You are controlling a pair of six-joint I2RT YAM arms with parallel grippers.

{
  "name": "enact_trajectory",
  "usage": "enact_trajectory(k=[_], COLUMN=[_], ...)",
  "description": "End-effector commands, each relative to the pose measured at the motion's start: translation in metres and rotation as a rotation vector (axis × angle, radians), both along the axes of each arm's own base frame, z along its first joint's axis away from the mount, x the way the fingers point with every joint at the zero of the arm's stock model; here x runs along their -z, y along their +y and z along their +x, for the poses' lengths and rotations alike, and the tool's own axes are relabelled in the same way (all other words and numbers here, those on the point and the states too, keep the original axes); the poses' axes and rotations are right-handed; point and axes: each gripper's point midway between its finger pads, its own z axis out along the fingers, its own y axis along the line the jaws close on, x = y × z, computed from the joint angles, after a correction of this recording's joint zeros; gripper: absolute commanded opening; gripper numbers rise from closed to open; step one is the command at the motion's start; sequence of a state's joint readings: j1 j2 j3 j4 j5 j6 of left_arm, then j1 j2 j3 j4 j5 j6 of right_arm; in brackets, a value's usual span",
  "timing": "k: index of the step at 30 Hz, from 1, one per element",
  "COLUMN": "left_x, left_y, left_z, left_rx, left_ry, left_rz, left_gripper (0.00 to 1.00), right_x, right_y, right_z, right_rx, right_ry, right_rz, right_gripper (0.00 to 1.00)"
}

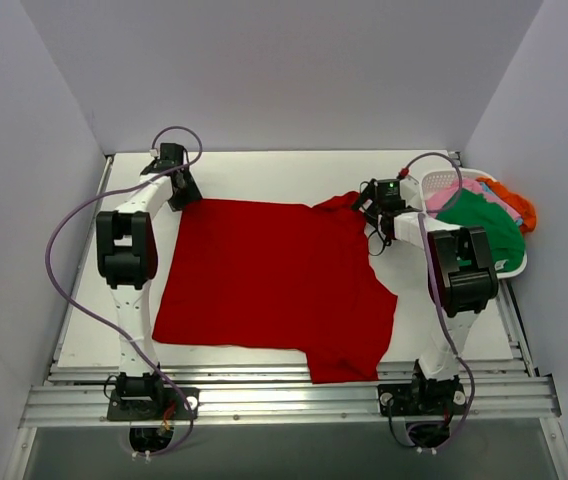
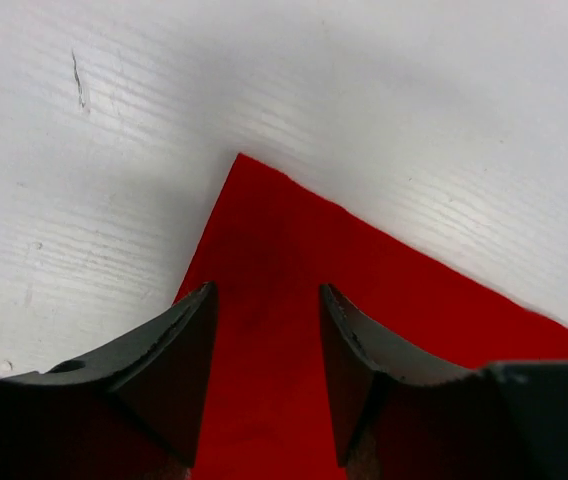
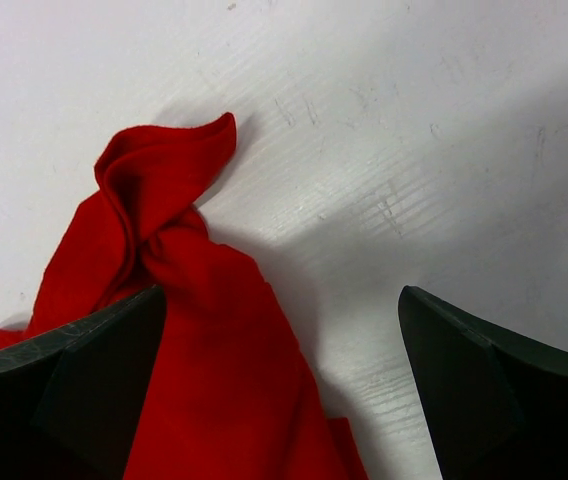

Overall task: Fold and stack the t-shirts
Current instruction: Flatten the tshirt out

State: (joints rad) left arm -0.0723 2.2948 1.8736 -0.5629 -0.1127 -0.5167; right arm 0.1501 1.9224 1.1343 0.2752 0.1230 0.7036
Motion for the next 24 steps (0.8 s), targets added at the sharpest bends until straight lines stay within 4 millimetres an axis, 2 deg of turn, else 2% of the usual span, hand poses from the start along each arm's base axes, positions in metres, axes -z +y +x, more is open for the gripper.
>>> enact_trajectory(k=[1, 5, 8, 11, 18, 20, 21, 22, 24], left_x=[-0.011, -0.003, 0.0, 0.005, 0.016, 0.018, 0.018, 0.019, 0.023], left_y=[0.002, 0.004, 0.006, 0.008, 0.002, -0.001, -0.003, -0.004, -0.006], left_z=[0.015, 0.012, 0.012, 0.013, 0.013, 0.013, 0.014, 0.013, 0.013], left_rx=[0.004, -0.004, -0.004, -0.003, 0.029, 0.039, 0.047, 0.051, 0.066], left_ry=[-0.035, -0.024, -0.021, -0.011, 0.062, 0.079, 0.084, 0.092, 0.112], left_rz=[0.01, 0.022, 0.026, 0.027, 0.058, 0.068, 0.076, 0.078, 0.082], left_gripper=[0.53, 0.51, 0.43, 0.43, 0.61, 0.6, 0.59, 0.51, 0.42], right_x=[-0.03, -0.028, -0.026, -0.024, -0.023, -0.023, -0.022, -0.021, -0.019], right_y=[-0.008, -0.009, -0.01, -0.012, -0.023, -0.026, -0.029, -0.029, -0.033], right_z=[0.006, 0.007, 0.008, 0.007, 0.005, 0.005, 0.005, 0.006, 0.005], right_rx=[0.011, 0.007, 0.007, 0.009, 0.025, 0.026, 0.031, 0.028, 0.034], right_ry=[-0.077, -0.078, -0.075, -0.073, -0.083, -0.087, -0.09, -0.091, -0.091], right_rz=[0.012, 0.026, 0.027, 0.031, 0.055, 0.065, 0.071, 0.081, 0.093], right_gripper=[0.96, 0.96, 0.96, 0.96, 0.96, 0.96, 0.96, 0.96, 0.96])
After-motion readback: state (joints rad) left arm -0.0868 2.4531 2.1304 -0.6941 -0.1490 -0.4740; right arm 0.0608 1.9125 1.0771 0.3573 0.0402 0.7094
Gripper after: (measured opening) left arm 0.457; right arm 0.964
